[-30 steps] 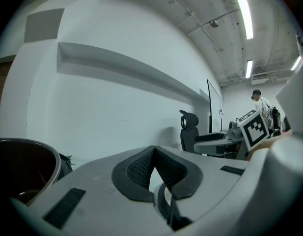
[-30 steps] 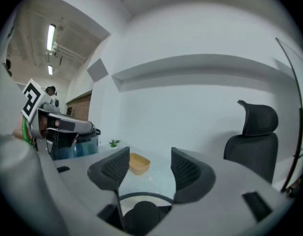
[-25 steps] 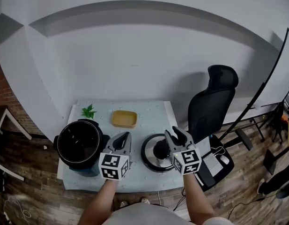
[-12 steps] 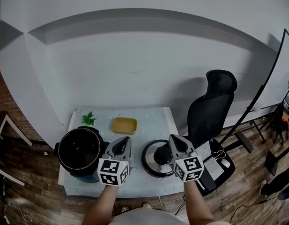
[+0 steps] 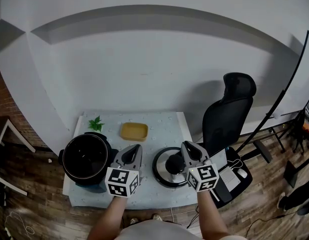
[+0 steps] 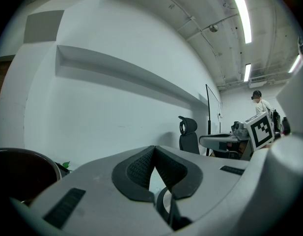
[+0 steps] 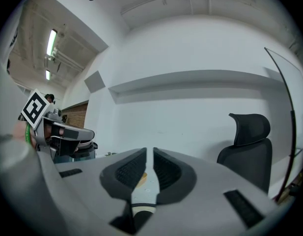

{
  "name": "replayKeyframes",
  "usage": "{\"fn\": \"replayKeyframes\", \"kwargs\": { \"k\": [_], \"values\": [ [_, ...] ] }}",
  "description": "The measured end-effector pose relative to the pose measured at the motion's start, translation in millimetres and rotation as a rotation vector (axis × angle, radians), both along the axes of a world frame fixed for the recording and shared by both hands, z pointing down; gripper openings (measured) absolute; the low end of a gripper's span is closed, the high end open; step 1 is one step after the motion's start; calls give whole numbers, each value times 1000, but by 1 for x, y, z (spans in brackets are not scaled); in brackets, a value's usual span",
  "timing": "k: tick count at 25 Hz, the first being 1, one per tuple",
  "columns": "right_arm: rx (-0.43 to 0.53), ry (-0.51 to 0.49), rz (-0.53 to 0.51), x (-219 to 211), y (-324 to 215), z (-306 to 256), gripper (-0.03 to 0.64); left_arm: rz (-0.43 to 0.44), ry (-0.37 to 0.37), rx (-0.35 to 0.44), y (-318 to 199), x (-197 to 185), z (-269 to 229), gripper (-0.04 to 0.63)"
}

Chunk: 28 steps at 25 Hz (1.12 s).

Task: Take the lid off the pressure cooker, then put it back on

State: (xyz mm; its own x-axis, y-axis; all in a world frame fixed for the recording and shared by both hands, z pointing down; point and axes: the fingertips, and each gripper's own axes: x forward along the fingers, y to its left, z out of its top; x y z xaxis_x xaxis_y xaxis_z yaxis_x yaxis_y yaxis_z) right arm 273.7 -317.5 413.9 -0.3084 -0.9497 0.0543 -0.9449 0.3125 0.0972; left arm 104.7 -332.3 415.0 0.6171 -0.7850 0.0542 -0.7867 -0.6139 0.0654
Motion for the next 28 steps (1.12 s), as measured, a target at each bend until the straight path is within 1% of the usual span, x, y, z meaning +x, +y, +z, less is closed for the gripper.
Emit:
{"fn": "replayKeyframes", "kwargs": {
  "k": [2, 5, 6, 7, 9, 13, 16, 24, 28],
  "values": [
    [-24, -5, -20, -2, -4, 6, 172, 0, 0, -1, 0, 0, 1, 14],
    [-55, 5, -41, -5, -8, 16, 312, 1, -1, -1, 1, 1, 1, 13],
    [-62, 12, -46, -6, -9, 18, 335, 1, -2, -1, 1, 1, 1, 13],
    [-69, 21, -48, -7, -10, 21, 372, 1, -3, -1, 1, 1, 1, 13],
    [-89, 36, -54, -9, -13, 28, 408, 0, -4, -4, 2, 1, 2, 14],
    [-160, 66, -70, -9, -21, 53, 408, -5, -6, -9, 3, 1, 4, 13],
    [-232, 96, -74, -6, -29, 80, 406, -8, -10, -16, 5, 1, 8, 13],
    [-471, 178, -104, -4, -35, 166, 359, -29, -29, -70, 13, 0, 31, 13],
    [-550, 204, -107, -5, -35, 191, 330, -40, -37, -97, 18, 1, 43, 12]
  ]
}}
